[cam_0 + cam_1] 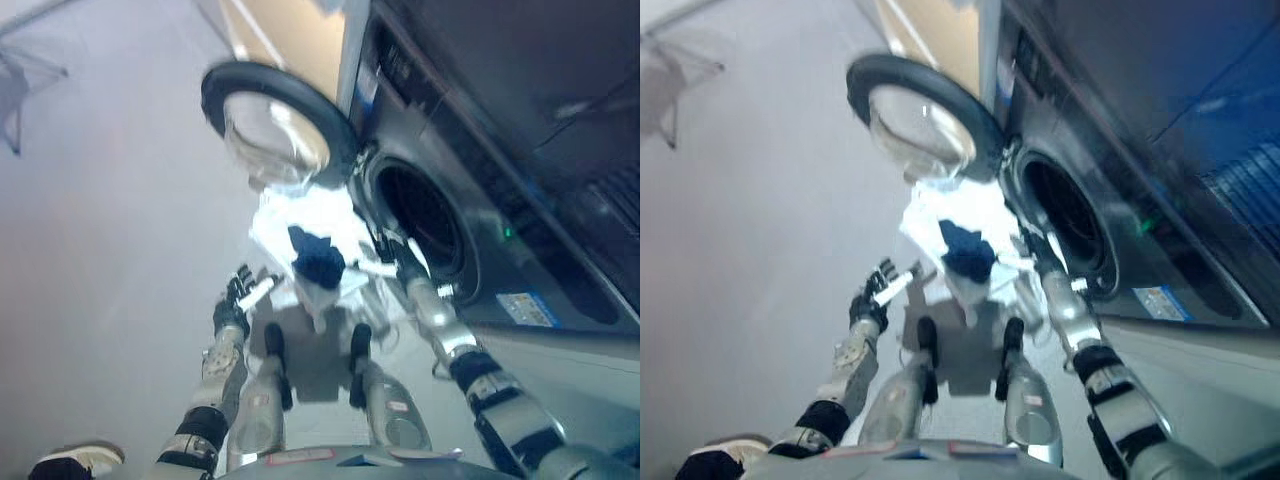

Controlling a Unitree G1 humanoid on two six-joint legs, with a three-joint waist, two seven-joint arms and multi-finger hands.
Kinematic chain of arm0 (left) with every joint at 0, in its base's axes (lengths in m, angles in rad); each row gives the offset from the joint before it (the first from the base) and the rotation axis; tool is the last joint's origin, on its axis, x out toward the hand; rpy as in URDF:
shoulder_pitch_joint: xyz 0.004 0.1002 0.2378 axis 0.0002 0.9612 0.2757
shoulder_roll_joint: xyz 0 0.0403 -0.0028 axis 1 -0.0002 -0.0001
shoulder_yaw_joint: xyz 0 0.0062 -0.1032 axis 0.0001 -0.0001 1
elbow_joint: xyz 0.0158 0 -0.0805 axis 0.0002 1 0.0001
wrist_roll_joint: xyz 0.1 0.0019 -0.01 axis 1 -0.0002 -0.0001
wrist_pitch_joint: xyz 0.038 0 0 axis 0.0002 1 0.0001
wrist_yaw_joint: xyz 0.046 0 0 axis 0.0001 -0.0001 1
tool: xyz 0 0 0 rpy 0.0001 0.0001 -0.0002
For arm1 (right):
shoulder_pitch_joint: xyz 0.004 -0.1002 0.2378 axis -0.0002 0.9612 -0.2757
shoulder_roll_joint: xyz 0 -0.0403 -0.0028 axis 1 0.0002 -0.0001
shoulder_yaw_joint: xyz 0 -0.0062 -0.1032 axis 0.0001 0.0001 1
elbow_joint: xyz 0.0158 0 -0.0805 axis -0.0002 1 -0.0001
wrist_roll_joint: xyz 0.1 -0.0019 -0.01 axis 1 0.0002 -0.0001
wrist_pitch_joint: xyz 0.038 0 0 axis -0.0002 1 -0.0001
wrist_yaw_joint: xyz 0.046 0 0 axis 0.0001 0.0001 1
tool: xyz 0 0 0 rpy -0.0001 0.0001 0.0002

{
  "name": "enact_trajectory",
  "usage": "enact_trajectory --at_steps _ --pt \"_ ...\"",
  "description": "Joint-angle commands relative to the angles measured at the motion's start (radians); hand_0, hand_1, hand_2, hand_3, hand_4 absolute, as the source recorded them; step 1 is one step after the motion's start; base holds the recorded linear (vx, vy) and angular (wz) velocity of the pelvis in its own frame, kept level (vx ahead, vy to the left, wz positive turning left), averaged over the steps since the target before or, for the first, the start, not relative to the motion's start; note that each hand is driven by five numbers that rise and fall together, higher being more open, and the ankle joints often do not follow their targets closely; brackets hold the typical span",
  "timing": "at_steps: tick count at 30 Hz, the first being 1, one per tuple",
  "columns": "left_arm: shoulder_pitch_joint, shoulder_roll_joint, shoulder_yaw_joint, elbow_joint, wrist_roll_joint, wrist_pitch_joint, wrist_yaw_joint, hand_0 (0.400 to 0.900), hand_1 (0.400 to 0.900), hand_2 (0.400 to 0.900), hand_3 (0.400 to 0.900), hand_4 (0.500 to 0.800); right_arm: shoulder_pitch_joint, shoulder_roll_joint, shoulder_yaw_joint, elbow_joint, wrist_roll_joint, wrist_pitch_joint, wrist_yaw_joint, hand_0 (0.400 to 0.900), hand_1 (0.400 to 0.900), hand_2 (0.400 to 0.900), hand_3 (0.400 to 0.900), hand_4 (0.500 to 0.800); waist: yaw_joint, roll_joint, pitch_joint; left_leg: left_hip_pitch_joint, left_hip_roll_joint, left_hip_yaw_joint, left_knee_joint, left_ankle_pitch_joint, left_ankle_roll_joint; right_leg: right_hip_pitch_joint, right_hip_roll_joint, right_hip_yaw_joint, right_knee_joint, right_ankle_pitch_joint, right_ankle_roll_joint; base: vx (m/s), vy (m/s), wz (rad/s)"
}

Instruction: Put the clothes in the basket into the washing machine.

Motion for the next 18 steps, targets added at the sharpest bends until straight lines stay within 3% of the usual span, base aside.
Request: enact_trajectory --at_steps 1,6,12,15,16,18 --pt "-0.045 0.079 -0.009 -0.153 0.008 -0.098 0.060 0.900 0.900 0.900 0.900 0.800 -0.106 0.010 0.064 -0.102 -0.104 -0.065 -0.046 0.900 0.900 0.900 0.900 0.800 0.025 -0.073 0.040 -0.074 -0.009 -0.057 0.126 -0.103 -0.031 -0.079 -0.080 -0.019 0.090 -0.023 0.106 -0.24 -0.064 0.32" --pt "-0.144 0.108 -0.024 -0.306 0.108 -0.138 0.172 0.900 0.900 0.900 0.900 0.800 -0.307 -0.086 0.098 -0.022 -0.296 -0.055 -0.164 0.900 0.900 0.900 0.900 0.800 0.073 -0.059 0.100 -0.317 -0.018 -0.105 0.223 -0.105 -0.031 -0.320 -0.110 -0.032 0.234 -0.051 0.104 -0.18 -0.061 0.31" --pt "-0.245 0.129 -0.059 -0.428 0.176 -0.162 0.257 0.900 0.900 0.900 0.900 0.800 -0.488 -0.173 0.107 0.100 -0.369 -0.033 -0.276 0.900 0.900 0.900 0.900 0.800 0.115 -0.029 0.121 -0.584 -0.044 -0.148 0.383 -0.141 -0.017 -0.574 -0.159 -0.034 0.448 -0.117 0.096 -0.12 -0.040 0.30" --pt "-0.276 0.138 -0.093 -0.472 0.192 -0.173 0.283 0.900 0.900 0.900 0.900 0.800 -0.552 -0.197 0.121 0.167 -0.396 -0.027 -0.337 0.900 0.900 0.900 0.900 0.800 0.128 -0.018 0.114 -0.696 -0.060 -0.161 0.479 -0.171 -0.002 -0.686 -0.174 -0.025 0.558 -0.151 0.088 -0.02 0.000 0.15" --pt "-0.287 0.146 -0.106 -0.487 0.206 -0.175 0.297 0.900 0.900 0.900 0.900 0.800 -0.572 -0.203 0.122 0.186 -0.402 -0.027 -0.361 0.900 0.900 0.900 0.900 0.800 0.132 -0.013 0.108 -0.723 -0.065 -0.169 0.527 -0.221 -0.002 -0.721 -0.179 -0.015 0.618 -0.200 0.098 0.06 -0.011 0.12" --pt "-0.291 0.156 -0.125 -0.525 0.211 -0.182 0.307 0.900 0.900 0.900 0.900 0.800 -0.607 -0.219 0.133 0.212 -0.403 -0.027 -0.388 0.900 0.900 0.900 0.900 0.800 0.140 -0.004 0.102 -0.800 -0.076 -0.175 0.604 -0.247 0.005 -0.803 -0.193 -0.008 0.699 -0.229 0.092 0.01 0.016 0.08"
